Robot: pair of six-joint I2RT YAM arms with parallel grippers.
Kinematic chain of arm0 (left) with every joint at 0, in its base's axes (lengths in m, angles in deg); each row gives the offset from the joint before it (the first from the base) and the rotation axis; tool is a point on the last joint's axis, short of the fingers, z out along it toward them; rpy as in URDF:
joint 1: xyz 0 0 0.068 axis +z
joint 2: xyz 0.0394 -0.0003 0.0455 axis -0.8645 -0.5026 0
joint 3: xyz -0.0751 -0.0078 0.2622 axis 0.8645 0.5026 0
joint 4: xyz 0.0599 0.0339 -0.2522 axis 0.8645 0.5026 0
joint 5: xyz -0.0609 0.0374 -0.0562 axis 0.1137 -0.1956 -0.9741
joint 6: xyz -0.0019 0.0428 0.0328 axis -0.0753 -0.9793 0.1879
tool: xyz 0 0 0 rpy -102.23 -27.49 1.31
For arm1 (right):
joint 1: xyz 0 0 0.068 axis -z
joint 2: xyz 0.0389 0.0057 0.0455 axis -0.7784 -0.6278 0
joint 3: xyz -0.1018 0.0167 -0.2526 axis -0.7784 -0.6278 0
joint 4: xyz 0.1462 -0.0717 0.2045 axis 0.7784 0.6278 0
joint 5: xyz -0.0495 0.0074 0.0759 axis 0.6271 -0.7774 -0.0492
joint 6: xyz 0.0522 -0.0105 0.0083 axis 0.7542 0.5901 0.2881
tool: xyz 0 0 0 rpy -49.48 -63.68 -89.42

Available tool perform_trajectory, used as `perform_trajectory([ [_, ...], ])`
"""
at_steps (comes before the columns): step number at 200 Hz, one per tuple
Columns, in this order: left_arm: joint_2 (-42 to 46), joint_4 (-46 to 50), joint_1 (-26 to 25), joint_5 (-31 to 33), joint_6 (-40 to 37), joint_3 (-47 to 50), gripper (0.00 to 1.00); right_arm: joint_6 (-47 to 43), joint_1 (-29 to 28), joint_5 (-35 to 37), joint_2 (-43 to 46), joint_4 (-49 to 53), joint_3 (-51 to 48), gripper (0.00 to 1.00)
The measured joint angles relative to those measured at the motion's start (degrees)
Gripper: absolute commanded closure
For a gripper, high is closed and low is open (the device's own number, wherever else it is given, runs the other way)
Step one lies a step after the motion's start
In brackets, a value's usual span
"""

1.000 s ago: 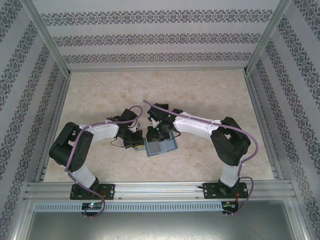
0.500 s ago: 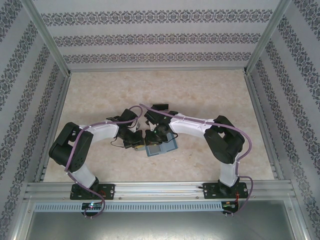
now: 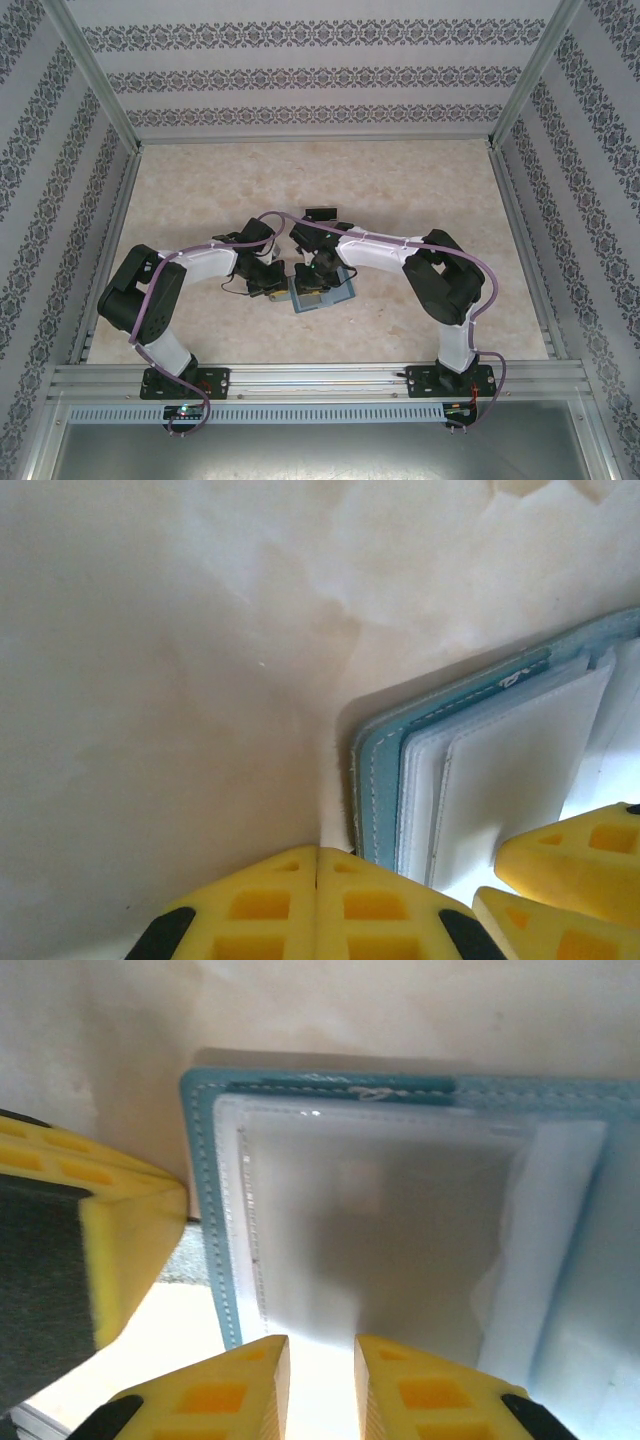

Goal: Take the credit cards out of the card holder

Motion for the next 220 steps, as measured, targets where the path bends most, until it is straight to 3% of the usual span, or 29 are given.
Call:
perform_trajectory([
  [66, 0.00, 0.02, 0.02, 0.00, 0.00, 0.00, 0.98, -0.98, -0.17, 3.13, 0.00, 2.93, 0.11, 0.67],
  [122, 0.00, 0.04, 0.00, 0.00, 0.00, 0.00, 0.98, -1.68, -0.37, 4.83, 0.00, 3.98, 0.50, 0.50],
  [203, 0.02, 0.07, 0.00, 0.02, 0.00, -0.04, 0.98, -2.51, -0.52, 5.57, -0.46, 4.76, 1.14, 0.40],
  [220, 0.11, 0.04, 0.00, 0.07, 0.00, 0.02, 0.98, -2.51, -0.66, 5.57, -0.57, 4.72, 1.14, 0.42],
])
